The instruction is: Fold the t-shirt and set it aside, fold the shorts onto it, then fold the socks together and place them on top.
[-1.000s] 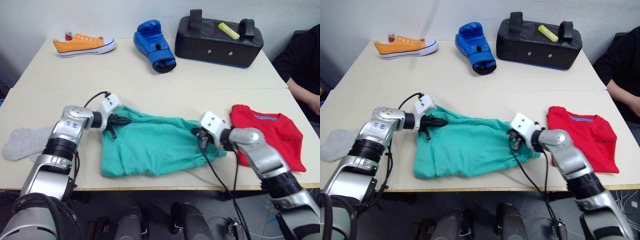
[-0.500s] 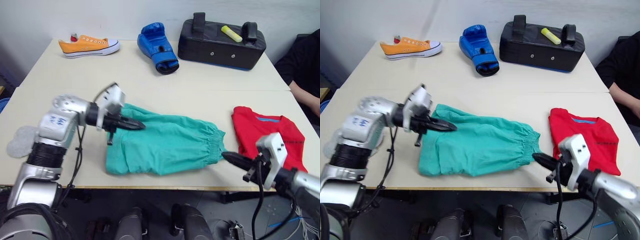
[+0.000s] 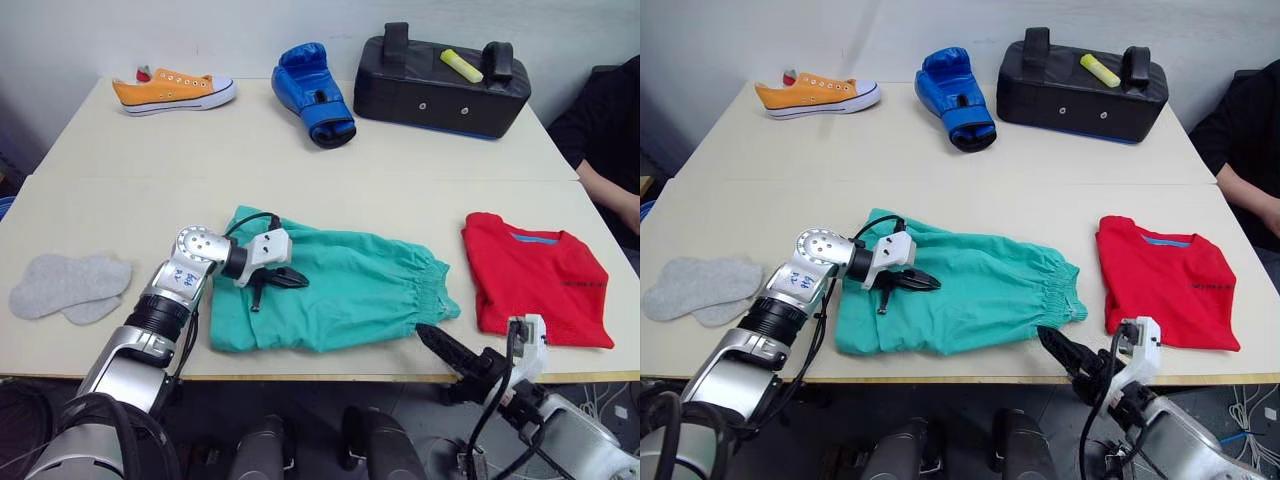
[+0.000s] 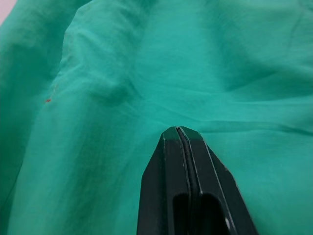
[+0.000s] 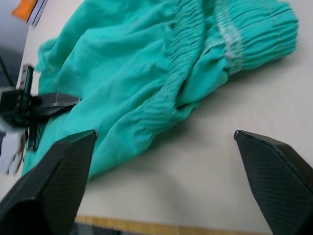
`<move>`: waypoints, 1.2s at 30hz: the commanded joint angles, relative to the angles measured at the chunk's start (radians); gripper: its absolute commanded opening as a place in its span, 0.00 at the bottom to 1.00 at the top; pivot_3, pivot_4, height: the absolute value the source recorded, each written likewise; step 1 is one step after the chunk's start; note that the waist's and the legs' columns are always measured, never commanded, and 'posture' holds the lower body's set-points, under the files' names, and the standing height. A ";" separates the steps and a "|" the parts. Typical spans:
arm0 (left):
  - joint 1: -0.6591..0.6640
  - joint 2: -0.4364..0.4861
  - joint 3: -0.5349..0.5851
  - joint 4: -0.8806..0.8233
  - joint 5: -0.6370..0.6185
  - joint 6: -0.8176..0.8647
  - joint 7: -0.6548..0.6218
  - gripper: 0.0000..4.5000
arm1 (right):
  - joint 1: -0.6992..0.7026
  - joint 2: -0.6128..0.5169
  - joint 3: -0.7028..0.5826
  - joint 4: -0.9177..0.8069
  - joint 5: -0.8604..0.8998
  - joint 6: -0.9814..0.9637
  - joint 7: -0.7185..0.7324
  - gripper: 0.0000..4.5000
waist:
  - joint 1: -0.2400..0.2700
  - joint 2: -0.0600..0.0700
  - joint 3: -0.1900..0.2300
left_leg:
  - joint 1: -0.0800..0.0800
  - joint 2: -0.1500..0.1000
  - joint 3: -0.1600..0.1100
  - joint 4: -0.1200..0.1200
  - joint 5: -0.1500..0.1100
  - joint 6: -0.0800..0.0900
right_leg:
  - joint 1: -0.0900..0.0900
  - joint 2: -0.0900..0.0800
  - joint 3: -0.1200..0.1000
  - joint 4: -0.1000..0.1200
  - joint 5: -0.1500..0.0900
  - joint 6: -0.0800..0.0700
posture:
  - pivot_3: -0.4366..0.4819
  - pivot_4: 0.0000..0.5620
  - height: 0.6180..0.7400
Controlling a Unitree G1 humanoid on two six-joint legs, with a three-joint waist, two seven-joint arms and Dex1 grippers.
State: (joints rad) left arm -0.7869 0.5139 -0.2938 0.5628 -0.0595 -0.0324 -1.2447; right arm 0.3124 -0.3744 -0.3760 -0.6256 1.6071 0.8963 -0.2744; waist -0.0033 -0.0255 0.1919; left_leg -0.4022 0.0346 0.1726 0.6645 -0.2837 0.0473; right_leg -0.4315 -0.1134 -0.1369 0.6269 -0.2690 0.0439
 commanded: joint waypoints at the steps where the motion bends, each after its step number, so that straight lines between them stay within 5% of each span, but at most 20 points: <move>1: -0.027 -0.016 0.014 -0.011 0.009 -0.022 0.009 0.00 | -0.081 0.021 0.058 0.098 0.019 -0.060 -0.059 1.00 | -0.001 -0.001 0.000 | 0.000 0.000 0.000 0.000 0.000 0.000 | 0.000 0.000 0.000 0.000 0.000 0.000 | 0.48 0.27 1.00; 6: -0.012 -0.026 0.013 -0.030 0.020 -0.022 0.018 0.00 | -0.223 0.026 0.114 0.241 -0.073 -0.091 -0.020 1.00 | -0.003 -0.002 -0.001 | 0.001 0.000 0.000 0.000 0.001 0.002 | 0.002 0.000 0.001 0.000 0.001 0.002 | 0.48 0.27 1.00; 9: -0.003 -0.027 0.010 -0.025 0.032 -0.033 0.026 0.00 | -0.275 0.021 0.126 0.273 -0.149 -0.114 0.009 0.86 | -0.002 -0.002 -0.001 | 0.001 0.000 0.000 0.000 0.001 0.002 | 0.002 0.000 0.001 0.000 0.002 0.002 | 0.48 0.27 1.00; 20: 0.013 -0.058 -0.010 0.074 0.110 -0.048 0.150 0.00 | -0.373 -0.132 0.169 0.122 -0.367 -0.114 0.255 0.01 | 0.001 -0.001 -0.002 | 0.000 -0.002 0.000 0.001 0.001 0.003 | 0.001 0.000 0.001 -0.001 0.002 0.003 | 0.48 0.27 1.00; 26: 0.004 -0.096 0.002 0.117 0.117 -0.023 0.233 0.00 | -0.638 -0.237 0.308 0.084 -0.463 -0.073 0.471 0.01 | -0.001 0.000 -0.003 | 0.001 -0.001 -0.001 0.001 -0.001 0.009 | 0.003 -0.001 0.001 -0.001 0.003 0.004 | 0.48 0.27 1.00; 30: 0.000 -0.117 0.055 0.102 0.076 0.035 0.291 0.00 | -0.949 -0.178 0.478 0.199 -0.523 -0.006 0.627 0.01 | -0.002 0.001 -0.003 | 0.001 -0.001 -0.001 0.001 0.000 0.009 | 0.001 -0.001 0.000 0.000 0.004 0.004 | 0.48 0.27 1.00; 36: 0.002 -0.053 0.228 0.003 -0.035 0.120 0.340 0.00 | -1.151 -0.075 0.724 0.447 -0.808 -0.067 0.831 0.01 | -0.005 0.001 -0.003 | -0.005 -0.002 0.001 0.002 0.002 0.004 | -0.004 -0.002 -0.001 0.001 0.003 0.003 | 0.48 0.27 1.00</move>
State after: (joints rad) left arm -0.7790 0.4244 -0.1304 0.6171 -0.0577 0.0742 -0.9249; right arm -0.8120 -0.4645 0.3137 -0.2179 0.8666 0.8687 0.4924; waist -0.0082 -0.0248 0.1894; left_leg -0.4076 0.0326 0.1742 0.6672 -0.2809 0.0519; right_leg -0.4360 -0.1150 -0.1382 0.6281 -0.2653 0.0474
